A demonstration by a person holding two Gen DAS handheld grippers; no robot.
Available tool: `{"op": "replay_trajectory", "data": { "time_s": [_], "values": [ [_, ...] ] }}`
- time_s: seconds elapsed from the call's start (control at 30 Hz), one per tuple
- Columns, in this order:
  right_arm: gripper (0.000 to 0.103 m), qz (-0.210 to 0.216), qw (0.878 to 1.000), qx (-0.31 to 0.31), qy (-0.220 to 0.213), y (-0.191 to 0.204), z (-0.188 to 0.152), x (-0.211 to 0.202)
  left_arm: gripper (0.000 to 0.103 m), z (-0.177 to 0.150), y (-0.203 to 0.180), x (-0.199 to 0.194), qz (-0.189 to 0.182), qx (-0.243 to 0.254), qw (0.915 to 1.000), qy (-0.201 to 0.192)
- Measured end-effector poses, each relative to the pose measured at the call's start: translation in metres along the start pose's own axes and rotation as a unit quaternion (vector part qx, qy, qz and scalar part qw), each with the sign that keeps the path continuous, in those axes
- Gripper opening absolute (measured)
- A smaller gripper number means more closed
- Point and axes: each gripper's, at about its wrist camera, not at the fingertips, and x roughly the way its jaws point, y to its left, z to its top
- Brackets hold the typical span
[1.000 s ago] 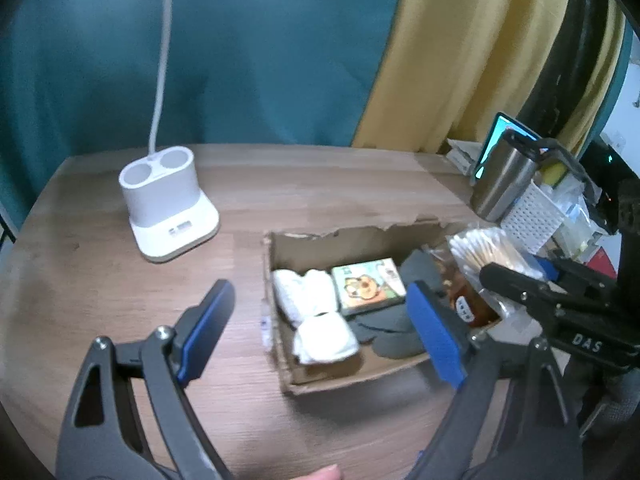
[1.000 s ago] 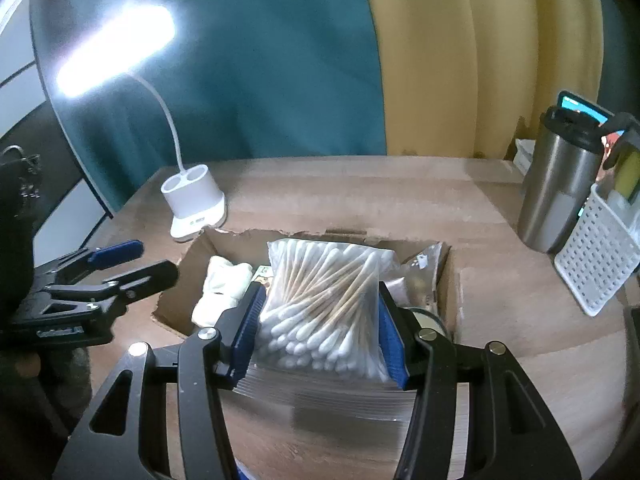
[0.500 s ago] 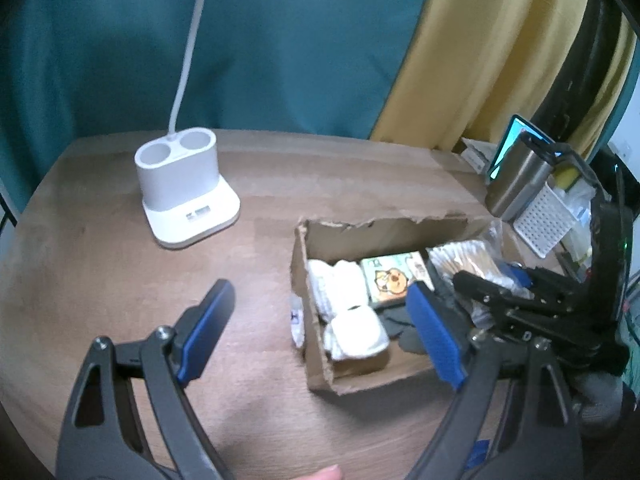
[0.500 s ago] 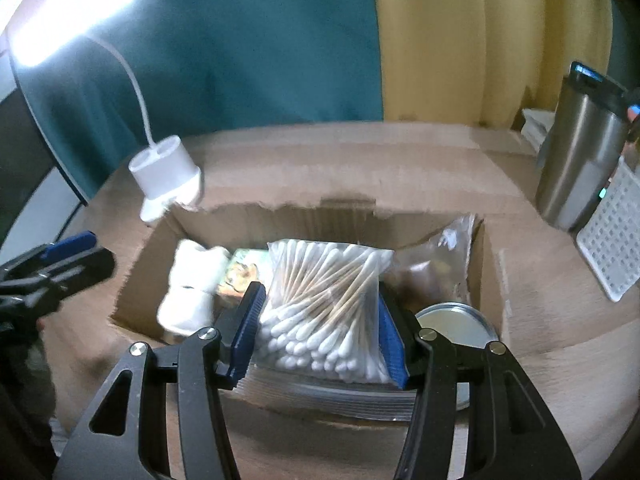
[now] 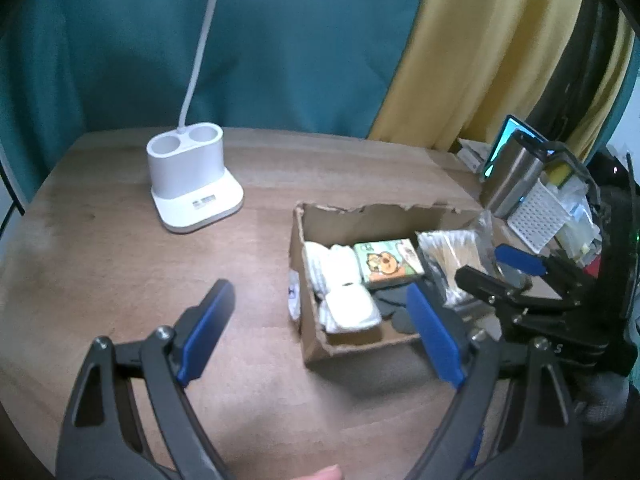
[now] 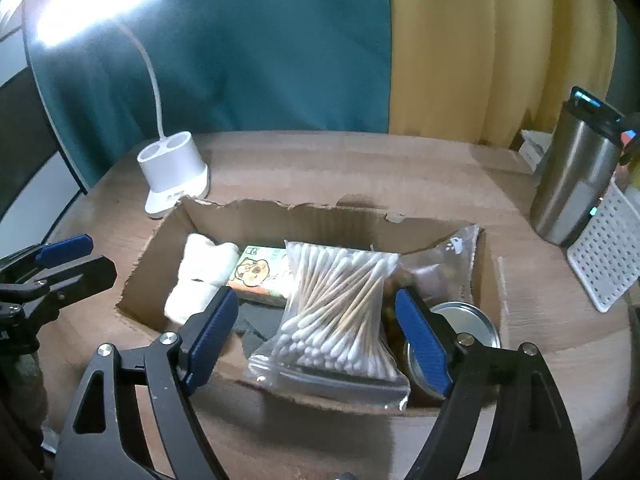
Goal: Organize objects
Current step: 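Lower the swab bag into the cardboard box and open the right tool, then move the left tool down to the blue tissue pack on the table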
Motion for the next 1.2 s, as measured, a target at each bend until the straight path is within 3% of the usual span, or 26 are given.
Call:
{"op": "replay_trajectory", "data": {
  "time_s": [0.57,1.2],
  "values": [
    [0.083,-0.034,0.999,0.012,-0.029,-0.025,-0.032,-0.062,0.089,-0.025,-0.040,-0.022,-0.016,0.024,0.9996,-0.007],
    [0.083,-0.032,0.999,0.025,-0.026,-0.047,-0.075,-0.090,0.089,-0.058,-0.071,-0.037,-0.010,0.033,0.9994,-0.010]
  ]
}}
